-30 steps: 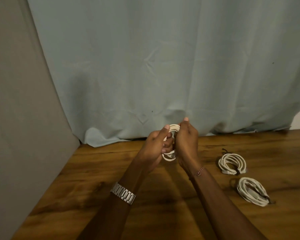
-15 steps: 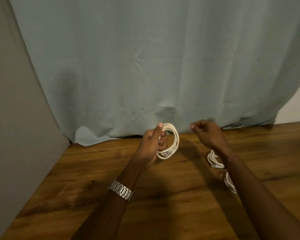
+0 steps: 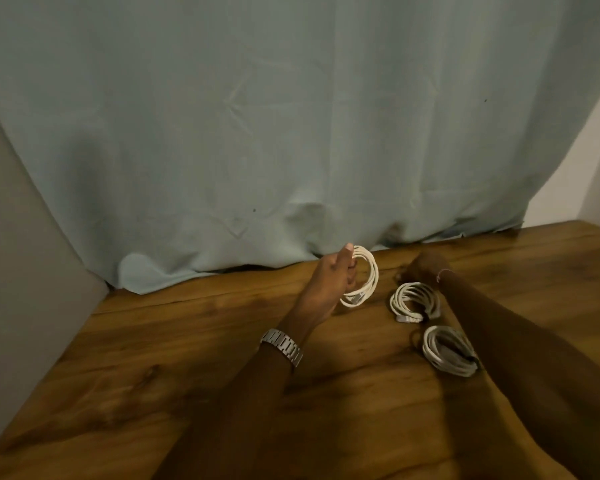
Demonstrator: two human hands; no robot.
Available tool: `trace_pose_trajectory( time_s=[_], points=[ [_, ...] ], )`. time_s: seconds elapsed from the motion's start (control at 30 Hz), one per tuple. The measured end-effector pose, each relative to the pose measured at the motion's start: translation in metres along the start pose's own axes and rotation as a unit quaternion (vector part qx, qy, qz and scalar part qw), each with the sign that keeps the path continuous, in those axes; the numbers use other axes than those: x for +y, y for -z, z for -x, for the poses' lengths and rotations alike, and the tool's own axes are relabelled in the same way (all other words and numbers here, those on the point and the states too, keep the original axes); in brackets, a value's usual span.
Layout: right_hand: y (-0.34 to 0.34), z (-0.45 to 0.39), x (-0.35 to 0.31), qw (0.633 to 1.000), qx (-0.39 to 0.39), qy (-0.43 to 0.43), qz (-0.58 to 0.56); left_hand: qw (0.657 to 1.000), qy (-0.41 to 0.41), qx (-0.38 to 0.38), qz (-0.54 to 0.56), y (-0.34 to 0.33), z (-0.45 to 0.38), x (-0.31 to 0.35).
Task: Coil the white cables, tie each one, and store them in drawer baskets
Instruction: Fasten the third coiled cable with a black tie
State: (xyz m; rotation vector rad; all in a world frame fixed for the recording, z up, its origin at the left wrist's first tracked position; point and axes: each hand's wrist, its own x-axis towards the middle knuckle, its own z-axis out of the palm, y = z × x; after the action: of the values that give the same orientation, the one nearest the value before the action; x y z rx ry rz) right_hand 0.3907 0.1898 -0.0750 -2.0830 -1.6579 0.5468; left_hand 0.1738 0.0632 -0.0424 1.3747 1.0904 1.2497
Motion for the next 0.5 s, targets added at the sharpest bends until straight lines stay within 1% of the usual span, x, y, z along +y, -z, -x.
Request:
trace_pose_trajectory(
  time_s=[0.17, 0.23, 0.3, 0.37, 0.43, 0.5],
  points=[
    [-0.011, -0.01, 0.004, 0.999, 0.024, -0.02, -0.015, 0.999, 0.03, 0.021, 0.001, -0.011, -0.015, -0.012],
    [-0.013, -0.016, 0.007, 1.0, 0.004, -0.022, -0.018, 0.998, 0.042, 0.032, 0.017, -0.013, -0.019, -0.018],
    [-0.017, -0.025, 0.012, 0.999, -0.009, -0.003, -0.048, 0.998, 0.039, 0.038, 0.03, -0.013, -0.021, -0.024],
    [-0.017, -0.021, 0.013, 0.988, -0.035, 0.016, -0.149, 0.998, 0.031, 0.037, 0.045, -0.013, -0.02, -0.024],
    [-0.011, -0.01, 0.006, 0.967, -0.022, 0.057, -0.246, 0.997, 0.026, 0.045, 0.053, -0.009, -0.017, -0.021],
    [0.0, 0.004, -0.008, 0.95, 0.013, 0.11, -0.293, 0.997, 0.012, 0.049, 0.054, -0.001, -0.016, -0.02]
  ],
)
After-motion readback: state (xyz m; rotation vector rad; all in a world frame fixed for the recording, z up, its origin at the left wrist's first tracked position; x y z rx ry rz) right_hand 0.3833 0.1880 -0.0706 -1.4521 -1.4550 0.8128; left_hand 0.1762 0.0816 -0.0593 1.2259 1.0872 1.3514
